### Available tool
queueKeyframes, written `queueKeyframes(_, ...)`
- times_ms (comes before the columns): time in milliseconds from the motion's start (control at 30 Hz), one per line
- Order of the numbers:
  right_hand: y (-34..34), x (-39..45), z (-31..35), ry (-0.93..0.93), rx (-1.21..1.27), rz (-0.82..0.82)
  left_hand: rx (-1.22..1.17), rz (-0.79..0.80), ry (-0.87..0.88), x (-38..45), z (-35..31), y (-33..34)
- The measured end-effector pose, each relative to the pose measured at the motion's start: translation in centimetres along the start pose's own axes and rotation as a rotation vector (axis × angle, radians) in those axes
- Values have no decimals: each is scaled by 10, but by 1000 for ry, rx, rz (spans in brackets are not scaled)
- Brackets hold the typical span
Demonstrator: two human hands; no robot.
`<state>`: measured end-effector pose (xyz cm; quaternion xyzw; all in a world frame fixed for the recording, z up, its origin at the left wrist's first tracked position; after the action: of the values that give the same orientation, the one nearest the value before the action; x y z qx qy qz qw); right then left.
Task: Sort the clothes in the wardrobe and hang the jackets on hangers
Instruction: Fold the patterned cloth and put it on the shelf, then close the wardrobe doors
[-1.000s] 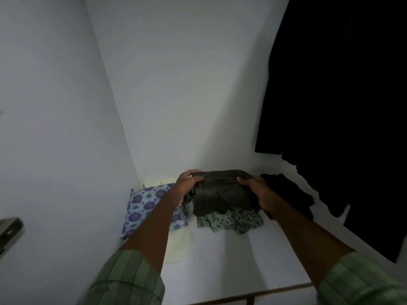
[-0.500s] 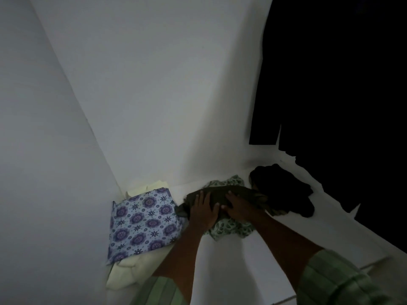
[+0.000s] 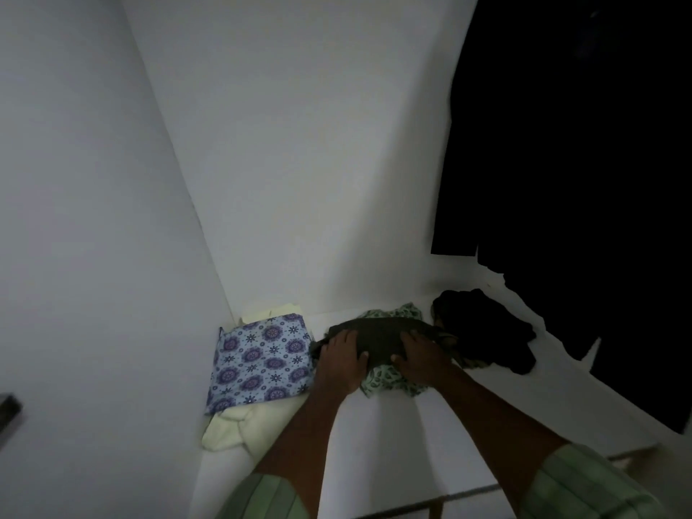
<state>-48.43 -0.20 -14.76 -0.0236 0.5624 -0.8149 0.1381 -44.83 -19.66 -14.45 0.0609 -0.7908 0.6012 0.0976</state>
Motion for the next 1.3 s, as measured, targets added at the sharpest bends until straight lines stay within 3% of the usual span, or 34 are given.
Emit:
queueKeyframes(400,-5,-162,-8,-214,92,-131,-17,-365,86,-160,-84,-47)
queueKeyframes(667,21,-299,21,-324,33,-74,17,-431,40,-301,-120,-65)
queueKeyframes(1033,52,-433,119,-471,84,-61,165,-496,-76,-474,-91,-149)
queueKeyframes(1300,102,-568,218,-580,121,-19,459,-573,-321,-644,-57,-240)
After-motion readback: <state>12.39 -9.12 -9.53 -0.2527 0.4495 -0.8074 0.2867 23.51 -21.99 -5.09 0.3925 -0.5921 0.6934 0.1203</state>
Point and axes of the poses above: each hand's wrist, its own x-axis towards the middle knuckle, its own y-axis out of the palm, z = x × y, the point moved 3 cm from there along x, towards the middle knuckle, and after that the axes turned 3 degrees about x, right-handed, at the moved point
